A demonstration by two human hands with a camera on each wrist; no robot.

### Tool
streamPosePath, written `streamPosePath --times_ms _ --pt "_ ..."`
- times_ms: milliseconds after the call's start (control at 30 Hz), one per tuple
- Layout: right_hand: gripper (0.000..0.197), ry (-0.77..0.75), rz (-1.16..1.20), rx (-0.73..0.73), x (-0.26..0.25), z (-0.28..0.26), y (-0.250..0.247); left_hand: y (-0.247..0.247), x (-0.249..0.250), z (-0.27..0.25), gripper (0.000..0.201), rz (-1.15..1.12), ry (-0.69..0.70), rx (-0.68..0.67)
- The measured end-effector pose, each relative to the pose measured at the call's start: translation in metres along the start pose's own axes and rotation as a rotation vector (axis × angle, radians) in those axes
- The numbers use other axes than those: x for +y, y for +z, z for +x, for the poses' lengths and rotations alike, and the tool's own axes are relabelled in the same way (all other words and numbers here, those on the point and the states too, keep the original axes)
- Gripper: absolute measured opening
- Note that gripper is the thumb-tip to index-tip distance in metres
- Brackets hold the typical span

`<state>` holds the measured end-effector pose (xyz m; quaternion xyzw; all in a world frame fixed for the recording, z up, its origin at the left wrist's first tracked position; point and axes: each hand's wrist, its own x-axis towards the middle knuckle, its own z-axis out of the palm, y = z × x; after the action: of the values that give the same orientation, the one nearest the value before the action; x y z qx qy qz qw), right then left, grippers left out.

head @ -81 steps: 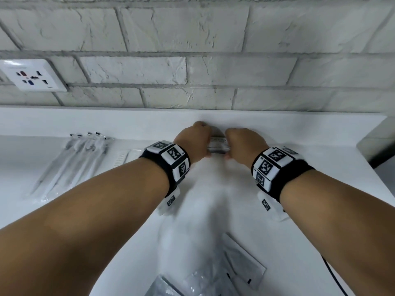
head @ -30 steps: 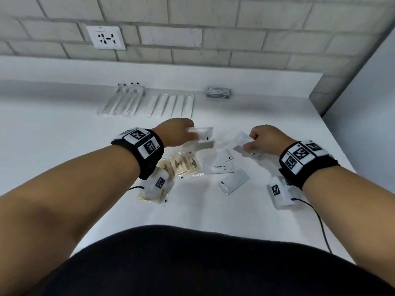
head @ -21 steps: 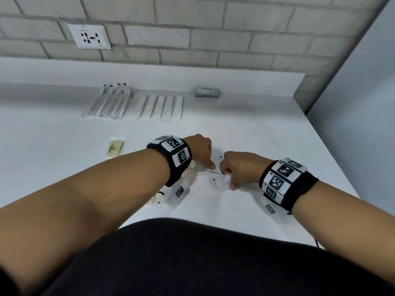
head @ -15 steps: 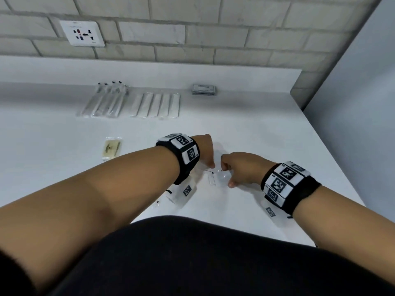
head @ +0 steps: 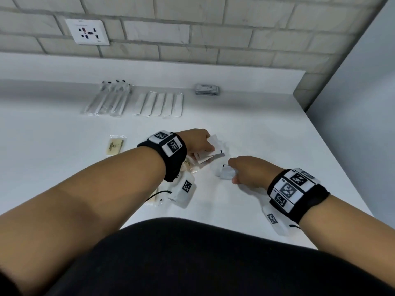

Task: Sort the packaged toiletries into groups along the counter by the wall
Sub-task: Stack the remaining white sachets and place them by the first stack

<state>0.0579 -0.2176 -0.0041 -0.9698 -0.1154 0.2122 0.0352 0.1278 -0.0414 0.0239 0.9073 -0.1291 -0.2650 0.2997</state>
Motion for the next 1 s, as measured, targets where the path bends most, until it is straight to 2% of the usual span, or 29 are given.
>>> streamPosePath --times_ms 67,167,233,333,367,467,600,667,733,800,867,900,1000 --pt "0.015 0.043 0.178 0.084 0.003 -0.001 -0.01 -0.001 -0.002 -0.009 0.011 -0.311 0.014 0.016" --pt "0.012 0.075 0.691 0.274 0.0 0.001 -0.031 -0.001 -0.003 -0.024 0.01 -0.75 0.047 0.12" --pt "0.018 0.066 0.955 0.337 -0.01 0.007 -0.04 0.001 -0.003 -0.035 0.004 -0.85 0.075 0.195" --pt "0.035 0.016 1.202 0.299 -0.034 0.019 -0.046 0.004 0.004 -0.046 0.006 -1.003 0.13 0.202" --pt "0.036 0.008 1.237 0.279 -0.043 0.022 -0.048 0.002 0.005 -0.049 0.005 -1.082 0.149 0.188" --pt "0.027 -0.011 1.331 0.328 -0.069 0.027 -0.054 -0.008 -0.004 -0.055 0.021 -1.268 0.169 0.204" --pt "0.024 -0.089 1.324 0.422 -0.102 0.029 -0.066 -0.022 -0.021 -0.063 0.022 -1.35 0.233 0.122" --pt "0.017 -0.091 1.224 0.489 -0.115 0.03 -0.075 -0.03 -0.025 -0.068 0.021 -1.341 0.264 0.116" --pt "0.014 -0.101 0.974 0.624 -0.123 0.029 -0.08 -0.039 -0.028 -0.075 0.026 -1.337 0.292 0.143" --pt "0.029 -0.098 0.859 0.719 -0.127 0.027 -0.086 -0.048 -0.033 -0.079 0.029 -1.368 0.302 0.194" --pt "0.045 -0.094 0.919 0.713 -0.129 0.027 -0.09 -0.056 -0.037 -0.084 0.026 -1.373 0.31 0.235" --pt "0.046 -0.095 0.937 0.701 -0.132 0.026 -0.092 -0.06 -0.039 -0.088 0.022 -1.351 0.319 0.243" --pt "0.031 -0.126 1.106 0.677 -0.137 0.028 -0.091 -0.068 -0.043 -0.095 0.014 -1.252 0.341 0.229"
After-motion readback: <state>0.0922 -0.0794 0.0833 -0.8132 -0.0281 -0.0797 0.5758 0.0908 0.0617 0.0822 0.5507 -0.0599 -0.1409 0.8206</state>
